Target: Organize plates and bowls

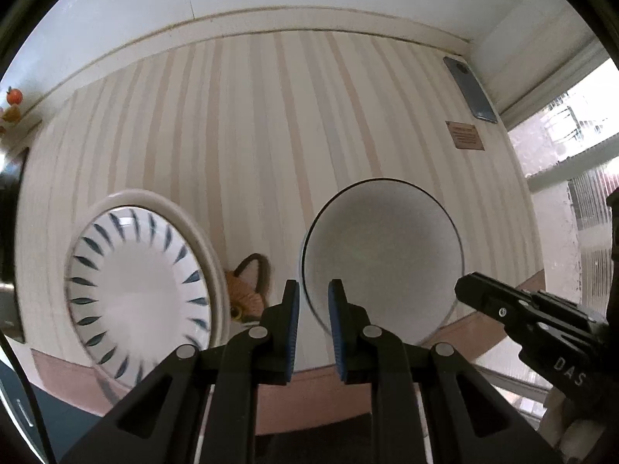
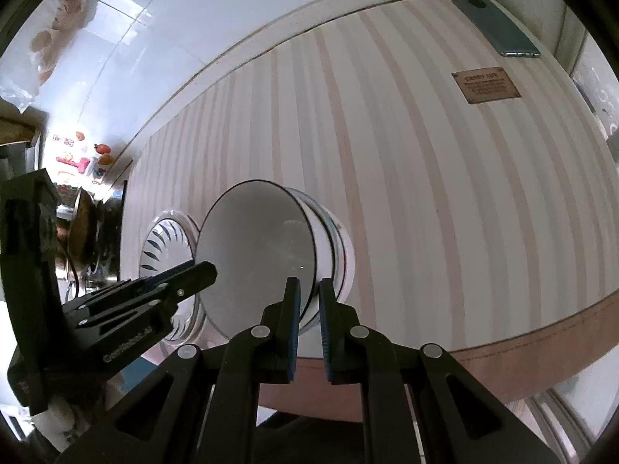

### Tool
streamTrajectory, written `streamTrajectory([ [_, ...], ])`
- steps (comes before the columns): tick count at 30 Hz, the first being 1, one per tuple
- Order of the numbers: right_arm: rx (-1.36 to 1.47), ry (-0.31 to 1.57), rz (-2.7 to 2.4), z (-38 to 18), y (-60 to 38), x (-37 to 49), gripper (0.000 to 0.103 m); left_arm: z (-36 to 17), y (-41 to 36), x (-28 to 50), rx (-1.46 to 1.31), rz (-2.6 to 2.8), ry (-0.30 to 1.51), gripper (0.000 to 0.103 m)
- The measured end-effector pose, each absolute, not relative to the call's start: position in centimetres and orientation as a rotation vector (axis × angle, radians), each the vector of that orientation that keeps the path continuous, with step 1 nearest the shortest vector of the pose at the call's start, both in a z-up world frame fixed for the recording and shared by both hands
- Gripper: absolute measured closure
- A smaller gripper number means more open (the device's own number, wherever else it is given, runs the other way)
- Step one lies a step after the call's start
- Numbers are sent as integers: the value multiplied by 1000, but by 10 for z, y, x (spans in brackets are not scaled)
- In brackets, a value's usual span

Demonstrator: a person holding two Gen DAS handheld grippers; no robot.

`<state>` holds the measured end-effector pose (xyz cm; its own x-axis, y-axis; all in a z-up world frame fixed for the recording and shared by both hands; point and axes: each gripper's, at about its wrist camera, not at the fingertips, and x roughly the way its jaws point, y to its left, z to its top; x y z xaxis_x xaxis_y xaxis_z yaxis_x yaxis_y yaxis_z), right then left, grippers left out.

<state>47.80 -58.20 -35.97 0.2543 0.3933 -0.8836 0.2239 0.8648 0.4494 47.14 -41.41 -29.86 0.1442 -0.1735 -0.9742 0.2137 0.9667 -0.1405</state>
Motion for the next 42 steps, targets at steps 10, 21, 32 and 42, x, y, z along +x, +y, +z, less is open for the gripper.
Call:
streamTrajectory([
  [10, 388, 1265, 90, -283, -551, 446, 50, -224, -404, 432, 100, -369, 1290, 62],
  [21, 309, 1173, 21, -203, -533, 393, 26, -171, -385, 409, 110, -419, 1201, 19],
  [32, 325, 1114, -44, -164, -547, 372, 21, -147, -376, 404, 40, -478, 1187, 16],
  [42, 354, 1130, -53, -185, -560, 392, 20, -187, -378, 437, 29, -433, 1256, 16],
])
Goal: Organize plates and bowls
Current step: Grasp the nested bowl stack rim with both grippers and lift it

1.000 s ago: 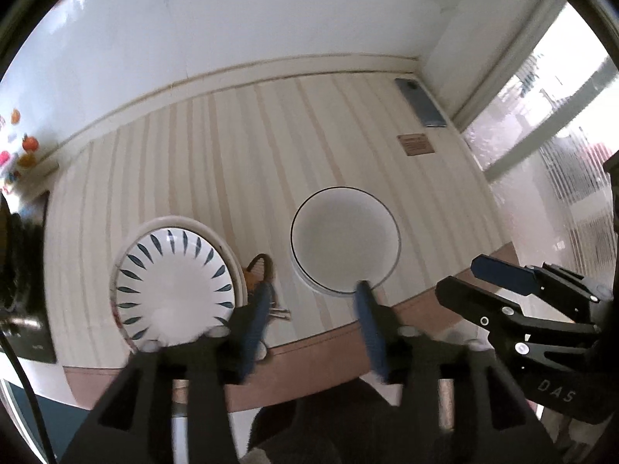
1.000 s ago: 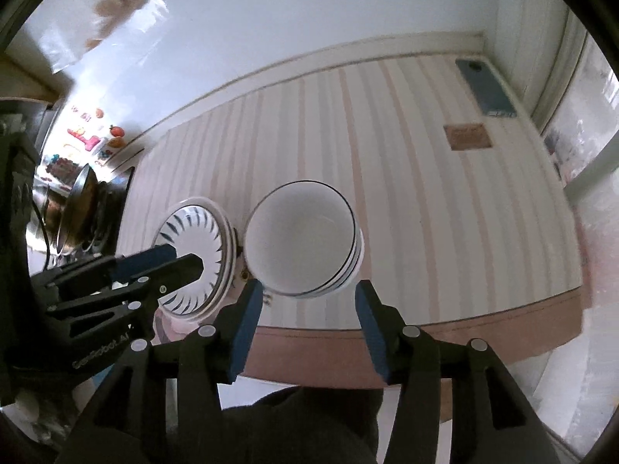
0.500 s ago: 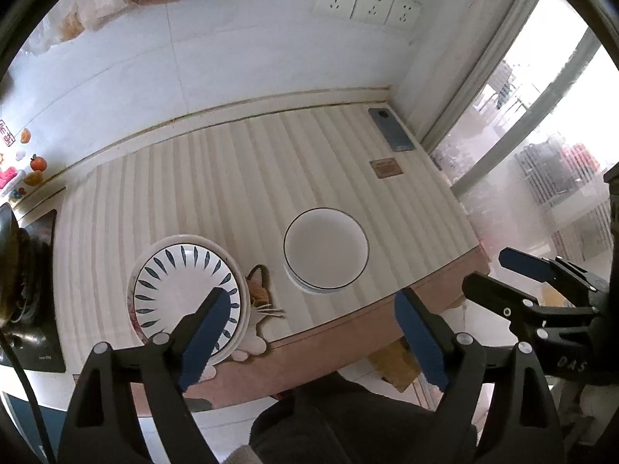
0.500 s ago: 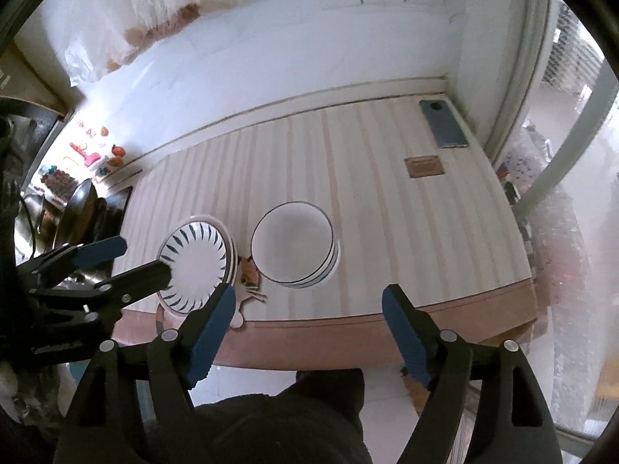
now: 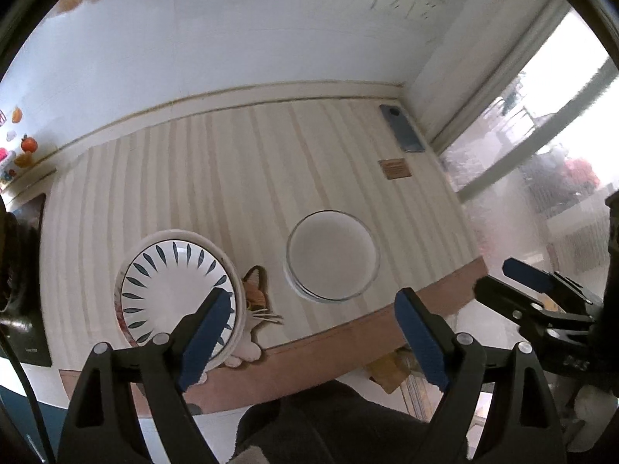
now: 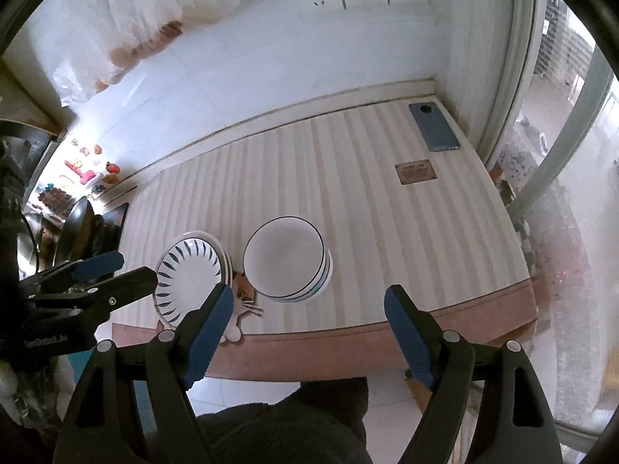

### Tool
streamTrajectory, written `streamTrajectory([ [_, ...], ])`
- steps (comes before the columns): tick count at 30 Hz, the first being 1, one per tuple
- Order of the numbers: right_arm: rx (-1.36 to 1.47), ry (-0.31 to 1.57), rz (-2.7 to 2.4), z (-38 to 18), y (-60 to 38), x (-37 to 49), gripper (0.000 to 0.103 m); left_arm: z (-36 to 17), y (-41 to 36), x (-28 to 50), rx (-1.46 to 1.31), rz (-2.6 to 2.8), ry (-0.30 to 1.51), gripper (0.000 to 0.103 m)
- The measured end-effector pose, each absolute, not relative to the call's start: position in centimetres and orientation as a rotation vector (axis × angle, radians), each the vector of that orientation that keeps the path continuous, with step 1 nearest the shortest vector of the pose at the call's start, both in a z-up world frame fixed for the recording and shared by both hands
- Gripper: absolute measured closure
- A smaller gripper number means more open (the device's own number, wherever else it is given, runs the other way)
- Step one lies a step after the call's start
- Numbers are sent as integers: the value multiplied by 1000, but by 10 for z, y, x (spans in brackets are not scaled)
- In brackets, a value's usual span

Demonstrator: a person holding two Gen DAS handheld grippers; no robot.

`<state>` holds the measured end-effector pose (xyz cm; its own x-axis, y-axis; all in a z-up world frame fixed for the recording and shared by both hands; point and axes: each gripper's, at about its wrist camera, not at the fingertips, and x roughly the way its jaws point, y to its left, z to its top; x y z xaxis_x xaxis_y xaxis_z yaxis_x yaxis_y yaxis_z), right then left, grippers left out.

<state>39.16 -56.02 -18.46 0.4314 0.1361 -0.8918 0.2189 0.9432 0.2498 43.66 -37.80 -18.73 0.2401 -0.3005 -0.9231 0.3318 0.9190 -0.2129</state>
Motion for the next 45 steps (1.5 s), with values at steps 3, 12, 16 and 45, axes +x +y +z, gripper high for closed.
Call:
streamTrajectory([
  [3, 406, 1148, -29, -210, -569, 406, 18, -216, -378, 456, 4, -420, 1315, 16],
  [12, 709, 1265, 130, -336, -594, 454, 18, -324, -382, 520, -184, -433, 1587, 16],
  [16, 772, 1322, 162, -384, -594, 467, 18, -353, -390, 529, -224, -472, 1657, 16],
  [45, 918, 1372, 255, -476, -585, 497, 44, -398, -405, 531, -311, -592, 1715, 29],
])
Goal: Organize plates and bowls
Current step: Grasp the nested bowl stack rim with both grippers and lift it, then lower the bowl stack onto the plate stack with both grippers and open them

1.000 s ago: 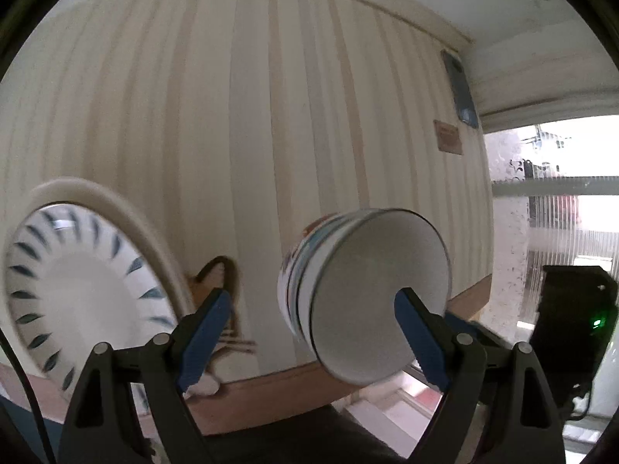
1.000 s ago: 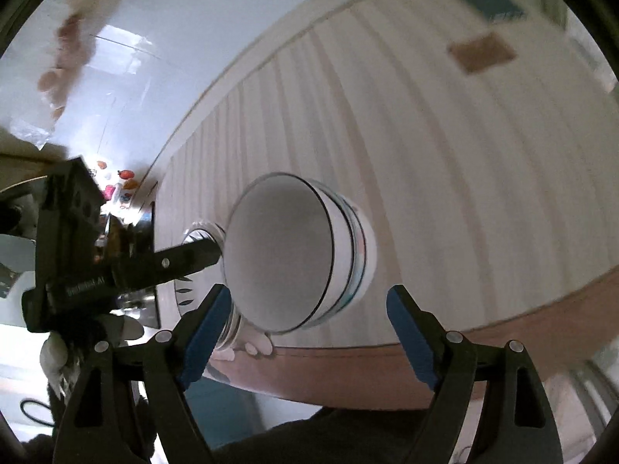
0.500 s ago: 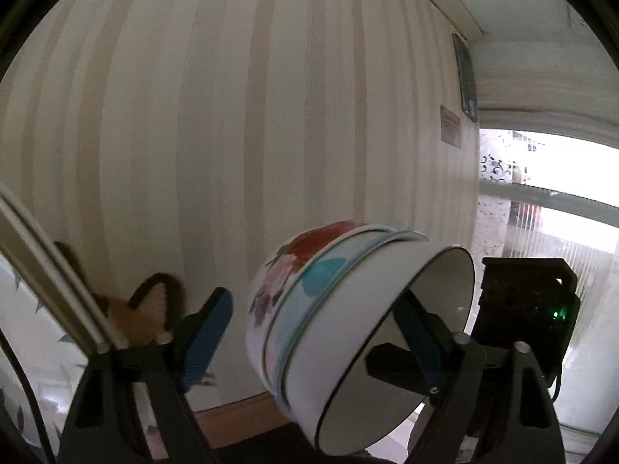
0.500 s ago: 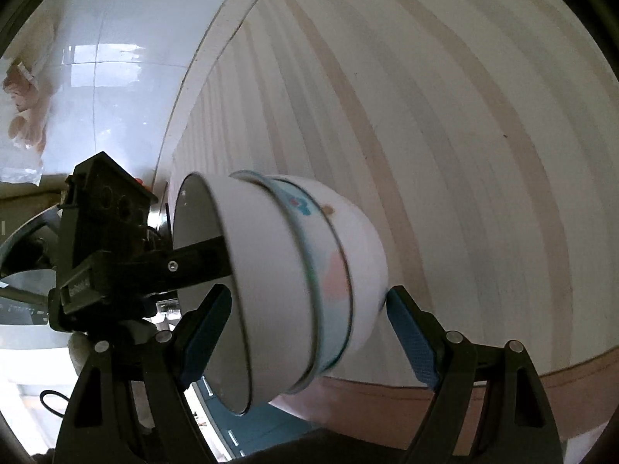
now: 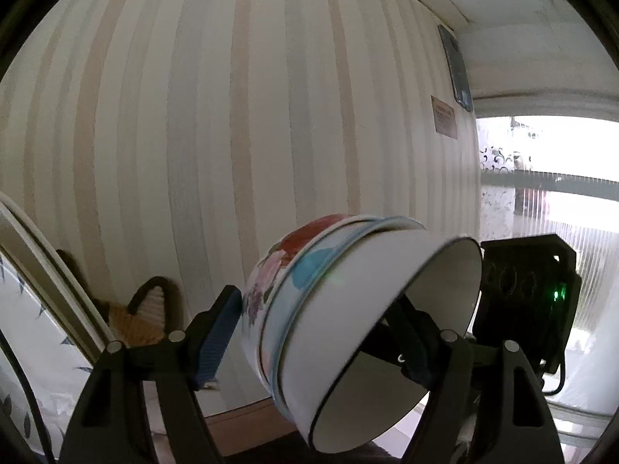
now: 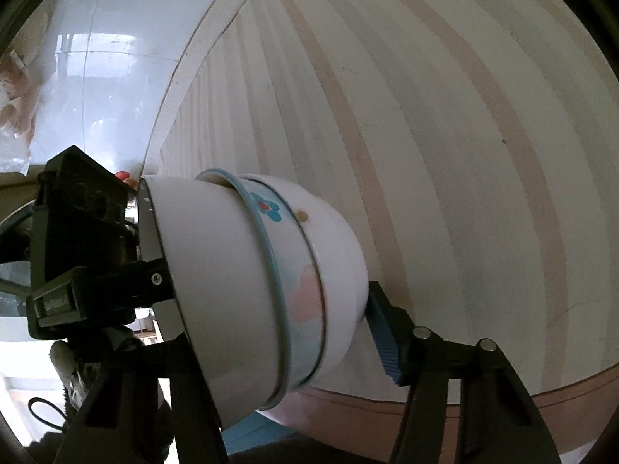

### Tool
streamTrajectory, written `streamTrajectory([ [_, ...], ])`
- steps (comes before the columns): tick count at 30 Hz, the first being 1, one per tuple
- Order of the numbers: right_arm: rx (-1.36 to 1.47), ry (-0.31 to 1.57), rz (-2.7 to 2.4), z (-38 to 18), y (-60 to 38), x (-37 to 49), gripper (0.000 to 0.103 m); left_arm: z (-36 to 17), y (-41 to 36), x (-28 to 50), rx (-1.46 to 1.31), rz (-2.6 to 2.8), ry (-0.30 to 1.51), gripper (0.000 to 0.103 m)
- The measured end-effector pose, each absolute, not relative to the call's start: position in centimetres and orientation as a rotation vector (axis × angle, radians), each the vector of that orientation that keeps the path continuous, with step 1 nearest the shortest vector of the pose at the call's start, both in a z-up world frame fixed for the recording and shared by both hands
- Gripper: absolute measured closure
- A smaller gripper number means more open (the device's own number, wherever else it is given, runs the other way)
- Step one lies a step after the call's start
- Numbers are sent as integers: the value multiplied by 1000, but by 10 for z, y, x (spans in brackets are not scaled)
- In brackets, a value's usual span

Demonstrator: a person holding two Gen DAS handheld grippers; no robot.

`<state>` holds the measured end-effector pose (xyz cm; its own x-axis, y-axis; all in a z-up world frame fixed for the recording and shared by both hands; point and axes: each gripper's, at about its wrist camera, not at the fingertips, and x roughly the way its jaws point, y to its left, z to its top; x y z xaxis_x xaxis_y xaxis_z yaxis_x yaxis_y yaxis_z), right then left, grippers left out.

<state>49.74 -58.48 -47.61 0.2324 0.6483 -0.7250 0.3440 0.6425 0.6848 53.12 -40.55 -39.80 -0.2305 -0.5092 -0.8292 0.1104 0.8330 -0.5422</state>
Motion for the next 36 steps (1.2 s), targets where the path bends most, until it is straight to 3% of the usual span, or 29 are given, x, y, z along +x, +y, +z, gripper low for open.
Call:
streamTrajectory([
  [20, 892, 1368, 330, -451, -575, 504, 44, -366, -367, 537, -357, -507, 1650, 29],
  [36, 761, 1456, 579, -427, -466, 560, 44, -341, -235, 530, -533, -261, 1538, 29],
])
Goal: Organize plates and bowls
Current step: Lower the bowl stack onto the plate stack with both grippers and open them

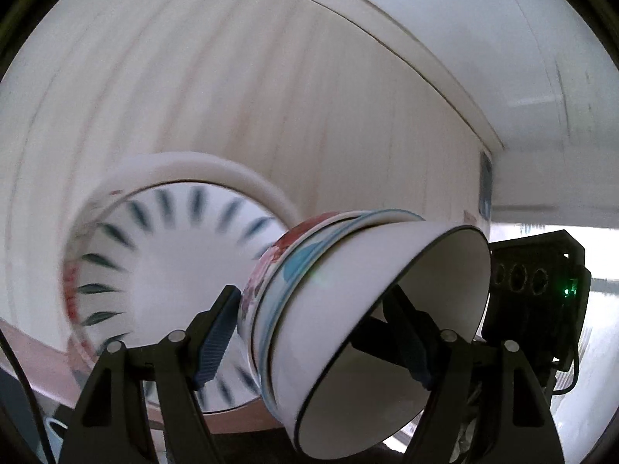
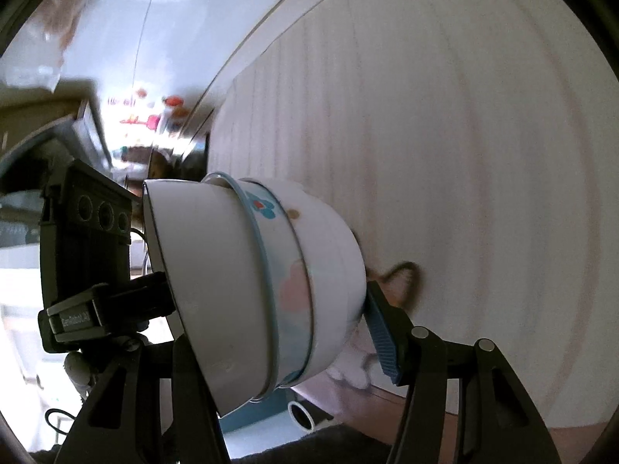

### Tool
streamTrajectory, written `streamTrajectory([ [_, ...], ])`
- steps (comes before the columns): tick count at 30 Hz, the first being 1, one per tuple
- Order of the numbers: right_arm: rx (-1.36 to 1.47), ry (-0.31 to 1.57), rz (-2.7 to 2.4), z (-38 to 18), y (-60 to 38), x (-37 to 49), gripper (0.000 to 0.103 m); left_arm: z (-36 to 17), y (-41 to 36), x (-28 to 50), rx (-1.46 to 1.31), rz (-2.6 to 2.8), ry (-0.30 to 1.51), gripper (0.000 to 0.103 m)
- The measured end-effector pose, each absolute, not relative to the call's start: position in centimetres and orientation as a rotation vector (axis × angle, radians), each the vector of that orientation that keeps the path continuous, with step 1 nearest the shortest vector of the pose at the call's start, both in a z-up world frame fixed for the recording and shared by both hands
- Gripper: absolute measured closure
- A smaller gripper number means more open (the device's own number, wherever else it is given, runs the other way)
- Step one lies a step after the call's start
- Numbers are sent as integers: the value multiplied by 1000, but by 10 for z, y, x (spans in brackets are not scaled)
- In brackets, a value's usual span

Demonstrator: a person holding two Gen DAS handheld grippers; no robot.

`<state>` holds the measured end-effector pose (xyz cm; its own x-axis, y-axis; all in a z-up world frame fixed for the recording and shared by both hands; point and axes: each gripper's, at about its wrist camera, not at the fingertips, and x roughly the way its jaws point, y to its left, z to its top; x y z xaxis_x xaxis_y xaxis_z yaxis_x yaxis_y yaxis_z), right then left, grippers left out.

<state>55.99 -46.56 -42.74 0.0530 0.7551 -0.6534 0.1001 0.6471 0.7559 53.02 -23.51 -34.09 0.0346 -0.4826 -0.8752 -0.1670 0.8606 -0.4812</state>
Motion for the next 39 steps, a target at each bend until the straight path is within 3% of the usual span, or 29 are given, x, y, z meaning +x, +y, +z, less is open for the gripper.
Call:
streamTrajectory([
  [15, 636, 1570, 747, -451, -365, 586, 44, -363, -161, 517, -644, -103, 1534, 29],
  [32, 632, 1593, 707, -463, -355, 594, 44, -368, -167, 520, -626, -121, 1549, 29],
  [39, 588, 1598, 684, -458, -351, 590, 44, -350, -176, 518, -458, -59, 1512, 29],
])
